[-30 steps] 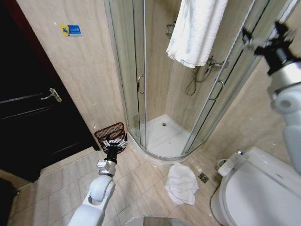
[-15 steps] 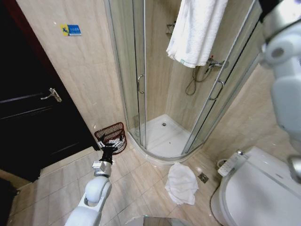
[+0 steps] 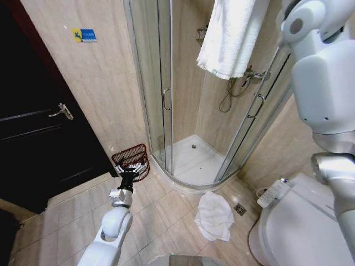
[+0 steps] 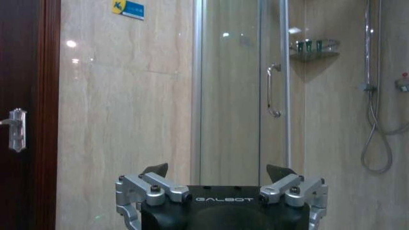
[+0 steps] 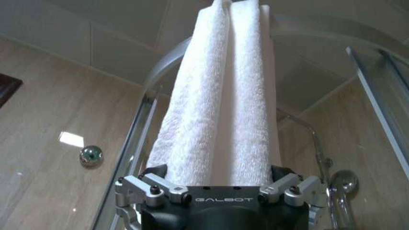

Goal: Discard the used towel into the hamper.

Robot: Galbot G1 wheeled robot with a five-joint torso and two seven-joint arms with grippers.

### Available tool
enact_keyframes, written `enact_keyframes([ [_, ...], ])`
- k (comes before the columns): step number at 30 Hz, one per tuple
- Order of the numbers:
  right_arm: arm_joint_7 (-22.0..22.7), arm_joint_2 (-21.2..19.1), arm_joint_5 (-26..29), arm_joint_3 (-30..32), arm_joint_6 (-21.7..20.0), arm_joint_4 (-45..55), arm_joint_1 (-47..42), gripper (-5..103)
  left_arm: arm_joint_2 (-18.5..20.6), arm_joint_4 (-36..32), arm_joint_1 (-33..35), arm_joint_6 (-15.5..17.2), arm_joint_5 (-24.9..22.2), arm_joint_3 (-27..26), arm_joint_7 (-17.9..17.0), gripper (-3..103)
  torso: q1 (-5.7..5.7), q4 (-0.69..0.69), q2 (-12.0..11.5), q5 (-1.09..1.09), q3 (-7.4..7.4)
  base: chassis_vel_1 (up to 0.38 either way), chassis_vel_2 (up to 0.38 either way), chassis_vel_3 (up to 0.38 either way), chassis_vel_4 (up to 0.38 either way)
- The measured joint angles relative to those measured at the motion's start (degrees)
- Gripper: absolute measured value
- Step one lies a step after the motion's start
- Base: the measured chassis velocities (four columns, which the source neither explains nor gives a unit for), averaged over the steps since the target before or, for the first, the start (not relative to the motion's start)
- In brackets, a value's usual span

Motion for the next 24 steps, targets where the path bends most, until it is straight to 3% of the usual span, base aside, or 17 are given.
enact_keyframes([
  [4,-0.29,-0.16,0.27,-0.31,0.93,-0.64,-0.16,97,0.32,0.0,-0.06,-0.14,-0.05,-0.08,-0.05,100,-0.01,0.0,0.0,0.0,-0.01,0.0,0.0,0.0,0.0],
  [7,-0.73,-0.15,0.43,-0.46,2.13,-1.28,-0.33,86,0.44,0.0,-0.03,-0.3,-0.08,-0.21,-0.11,100,-0.01,0.01,0.0,0.0,-0.01,0.0,0.0,0.0,0.0],
  [9,-0.73,-0.14,0.51,-0.46,2.2,-1.29,-0.39,86,0.44,-0.01,0.01,-0.35,-0.08,-0.22,-0.11,100,-0.01,0.01,0.0,0.0,-0.01,0.0,0.0,0.0,0.0],
  [21,-1.12,-0.44,0.96,-0.67,2.34,-1.37,-0.57,50,0.37,0.35,-0.07,-1.25,0.12,-0.18,-0.14,100,-0.01,0.01,-0.01,0.0,-0.01,0.0,0.0,0.0,0.0],
  [24,-1.13,-0.62,0.97,-0.7,2.37,-1.42,-0.63,47,0.38,0.43,-0.11,-1.33,0.14,-0.21,-0.14,100,-0.01,0.01,-0.01,0.0,-0.01,0.0,0.0,0.0,0.0],
])
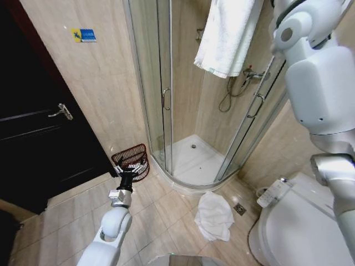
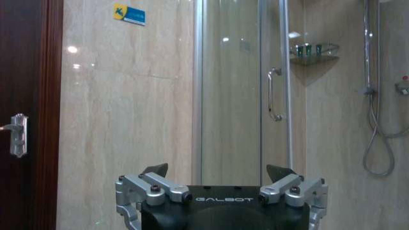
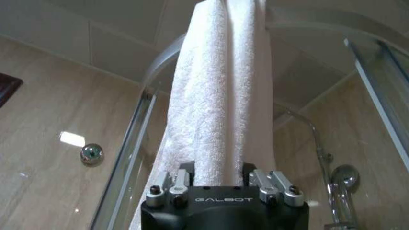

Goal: Discard the used towel into the hamper.

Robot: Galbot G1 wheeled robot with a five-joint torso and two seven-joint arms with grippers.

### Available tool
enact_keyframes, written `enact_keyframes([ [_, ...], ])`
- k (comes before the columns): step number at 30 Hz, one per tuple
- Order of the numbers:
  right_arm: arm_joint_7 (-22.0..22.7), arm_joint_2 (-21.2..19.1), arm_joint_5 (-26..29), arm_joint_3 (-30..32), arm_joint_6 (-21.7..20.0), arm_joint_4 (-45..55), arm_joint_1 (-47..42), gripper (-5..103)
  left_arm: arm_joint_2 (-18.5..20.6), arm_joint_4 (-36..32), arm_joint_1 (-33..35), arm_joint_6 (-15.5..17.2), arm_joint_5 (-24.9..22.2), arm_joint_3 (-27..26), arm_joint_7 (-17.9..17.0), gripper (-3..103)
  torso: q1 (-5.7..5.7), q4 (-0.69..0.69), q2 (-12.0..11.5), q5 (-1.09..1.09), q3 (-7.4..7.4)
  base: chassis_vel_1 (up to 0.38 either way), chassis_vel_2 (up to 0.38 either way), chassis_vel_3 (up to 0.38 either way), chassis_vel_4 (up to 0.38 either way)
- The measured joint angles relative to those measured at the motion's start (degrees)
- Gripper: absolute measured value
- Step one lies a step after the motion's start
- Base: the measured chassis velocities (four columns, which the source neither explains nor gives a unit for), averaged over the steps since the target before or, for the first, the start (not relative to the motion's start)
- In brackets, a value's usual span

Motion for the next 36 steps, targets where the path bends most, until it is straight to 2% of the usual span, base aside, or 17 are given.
enact_keyframes([
  [4,-0.16,-0.05,-0.05,0.08,0.06,-0.27,-0.33,30,0.0,0.0,-0.02,-0.01,0.0,-0.02,0.03,100,0.0,0.0,0.0,0.0,0.0,0.0,0.0,0.0,0.0],
  [6,-0.16,-0.01,-0.11,0.17,0.11,-0.28,-0.51,30,0.0,0.0,-0.03,-0.01,0.02,-0.02,0.1,100,0.0,0.0,0.0,0.0,0.0,0.0,0.0,0.0,0.0],
  [8,-0.17,0.01,-0.28,0.42,0.22,-0.21,-1.07,22,-0.02,0.0,-0.01,-0.01,0.14,0.04,0.27,100,0.0,0.0,0.0,0.0,0.0,0.0,0.0,0.0,0.0],
  [9,-0.17,0.01,-0.28,0.42,0.22,-0.21,-1.07,22,-0.02,0.0,-0.01,-0.01,0.14,0.04,0.27,100,0.0,0.0,0.0,0.0,0.0,0.0,0.0,0.0,0.0],
  [12,-0.16,-0.29,-0.32,0.53,0.27,0.28,-1.58,12,-0.14,0.0,0.0,-0.01,0.28,0.21,0.37,100,0.0,0.0,0.0,0.0,0.0,0.0,0.0,0.0,0.0],
  [15,0.12,-0.89,-0.31,0.44,0.27,0.83,-1.98,6,-0.16,0.04,-0.04,-0.02,0.35,0.24,0.43,100,0.0,0.0,0.0,0.0,0.0,0.0,0.0,0.0,0.0],
  [30,0.42,-5.52,0.54,2.02,0.27,6.02,-7.54,5,-0.29,0.45,0.23,-0.6,0.98,0.34,0.79,100,0.0,0.0,0.0,0.0,-0.01,0.0,0.0,0.0,0.0],
  [36,0.88,-7.82,1.18,3.75,0.21,9.94,-12.64,5,-0.2,0.79,-0.25,-0.61,1.11,0.65,0.89,100,0.0,0.0,0.0,0.0,-0.01,0.0,0.0,0.0,0.0],
])
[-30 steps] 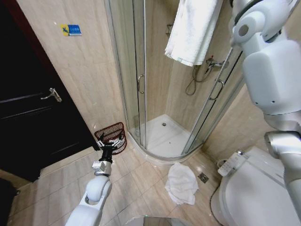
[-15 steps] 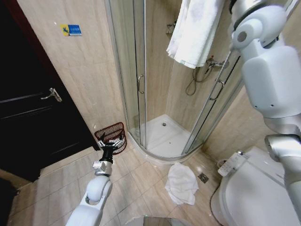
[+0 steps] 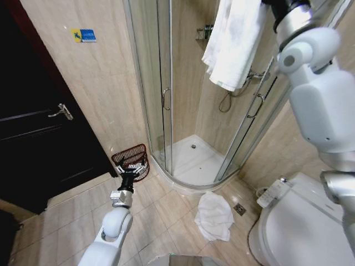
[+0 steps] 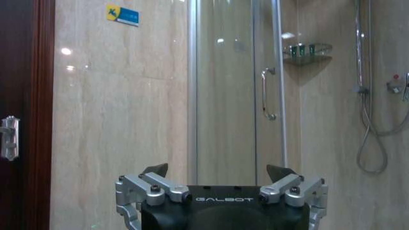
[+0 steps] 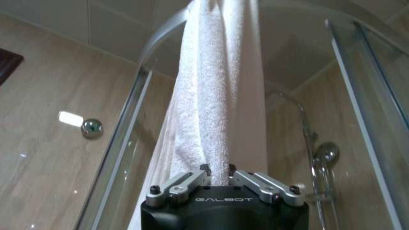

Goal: Discard the used towel into the hamper.

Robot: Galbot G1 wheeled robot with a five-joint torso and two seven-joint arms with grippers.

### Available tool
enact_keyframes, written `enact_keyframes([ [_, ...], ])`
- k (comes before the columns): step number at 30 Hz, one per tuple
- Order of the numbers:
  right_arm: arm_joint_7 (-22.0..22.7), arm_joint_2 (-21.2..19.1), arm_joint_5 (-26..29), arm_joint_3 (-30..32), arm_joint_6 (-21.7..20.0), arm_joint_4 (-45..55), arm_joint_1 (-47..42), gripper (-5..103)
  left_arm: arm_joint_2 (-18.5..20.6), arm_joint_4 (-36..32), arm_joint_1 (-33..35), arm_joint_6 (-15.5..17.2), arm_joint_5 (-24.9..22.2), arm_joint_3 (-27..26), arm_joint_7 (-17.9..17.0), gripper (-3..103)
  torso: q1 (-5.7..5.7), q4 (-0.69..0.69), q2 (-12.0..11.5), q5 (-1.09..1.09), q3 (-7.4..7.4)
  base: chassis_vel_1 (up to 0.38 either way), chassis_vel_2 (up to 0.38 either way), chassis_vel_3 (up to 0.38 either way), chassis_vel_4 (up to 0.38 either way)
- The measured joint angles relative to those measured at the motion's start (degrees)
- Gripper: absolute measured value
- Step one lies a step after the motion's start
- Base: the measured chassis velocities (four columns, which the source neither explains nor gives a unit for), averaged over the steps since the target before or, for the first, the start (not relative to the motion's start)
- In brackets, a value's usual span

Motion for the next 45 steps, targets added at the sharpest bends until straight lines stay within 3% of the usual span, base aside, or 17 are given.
enact_keyframes([
  [15,-1.54,-6.46,0.7,8.91,-0.03,8.93,-18.89,5,-0.27,0.38,0.34,-0.06,0.8,0.53,0.04,100,0.0,-0.01,-0.01,0.02,0.01,0.0,0.0,0.0,0.0],
  [39,-4.4,-9.78,-0.3,23.84,1.02,16.78,-41.19,5,-0.79,-1.07,2.33,-0.22,2.3,0.87,0.17,100,0.0,-0.01,-0.01,0.01,0.0,0.0,0.0,0.0,0.0],
  [45,-4.63,-10.04,-0.36,25.02,1.19,17.37,-42.75,5,-1.04,-1.09,2.95,-0.5,2.71,0.9,0.25,100,0.0,0.0,-0.01,0.01,0.01,0.0,0.0,0.0,0.0],
])
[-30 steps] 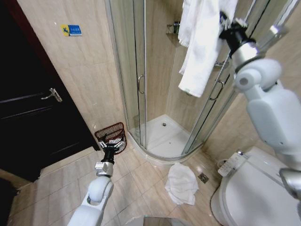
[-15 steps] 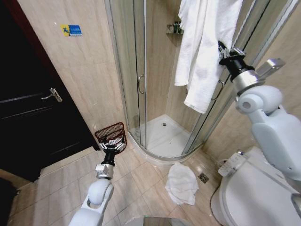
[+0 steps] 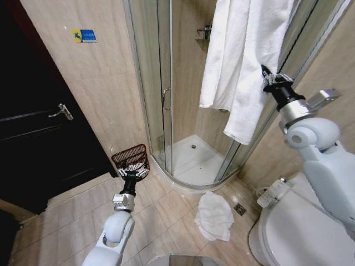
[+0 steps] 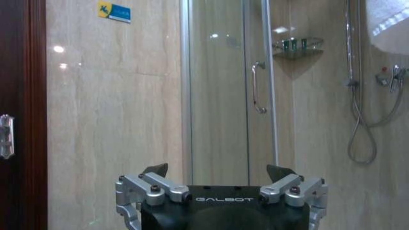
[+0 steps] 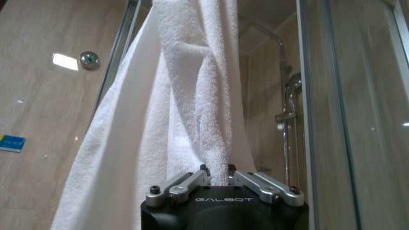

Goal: Discard the used towel into the hamper.

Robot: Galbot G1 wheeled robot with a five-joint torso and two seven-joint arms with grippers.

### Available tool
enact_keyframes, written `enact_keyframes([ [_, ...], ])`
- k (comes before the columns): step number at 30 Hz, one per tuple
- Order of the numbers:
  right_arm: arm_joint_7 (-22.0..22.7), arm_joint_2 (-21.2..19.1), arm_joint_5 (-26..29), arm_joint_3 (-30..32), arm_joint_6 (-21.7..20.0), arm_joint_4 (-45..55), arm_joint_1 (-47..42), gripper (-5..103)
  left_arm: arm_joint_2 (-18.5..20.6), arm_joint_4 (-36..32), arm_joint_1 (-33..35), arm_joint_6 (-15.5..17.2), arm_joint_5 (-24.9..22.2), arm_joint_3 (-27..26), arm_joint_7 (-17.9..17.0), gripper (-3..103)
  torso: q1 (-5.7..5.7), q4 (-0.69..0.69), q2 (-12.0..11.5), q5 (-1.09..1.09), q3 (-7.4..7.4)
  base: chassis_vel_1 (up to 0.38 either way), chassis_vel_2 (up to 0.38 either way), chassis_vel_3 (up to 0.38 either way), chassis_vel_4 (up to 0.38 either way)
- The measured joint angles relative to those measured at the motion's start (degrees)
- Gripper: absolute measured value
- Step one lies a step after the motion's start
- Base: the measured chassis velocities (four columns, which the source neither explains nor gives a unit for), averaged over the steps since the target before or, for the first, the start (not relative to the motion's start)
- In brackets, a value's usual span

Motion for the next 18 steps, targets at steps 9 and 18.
enact_keyframes([
  [9,-0.05,-0.67,0.04,2.58,0.31,2.04,-3.67,5,-0.84,-0.19,0.2,-0.15,0.58,0.41,0.17,100,0.01,0.0,0.0,-0.01,0.0,0.0,0.0,0.0,0.0],
  [18,-0.82,-0.41,-0.03,7.49,1.14,4.97,-13.3,5,-1.06,-0.23,0.67,-0.83,1.0,0.45,0.37,100,0.0,0.0,0.0,-0.02,0.0,0.0,0.0,0.0,0.0],
])
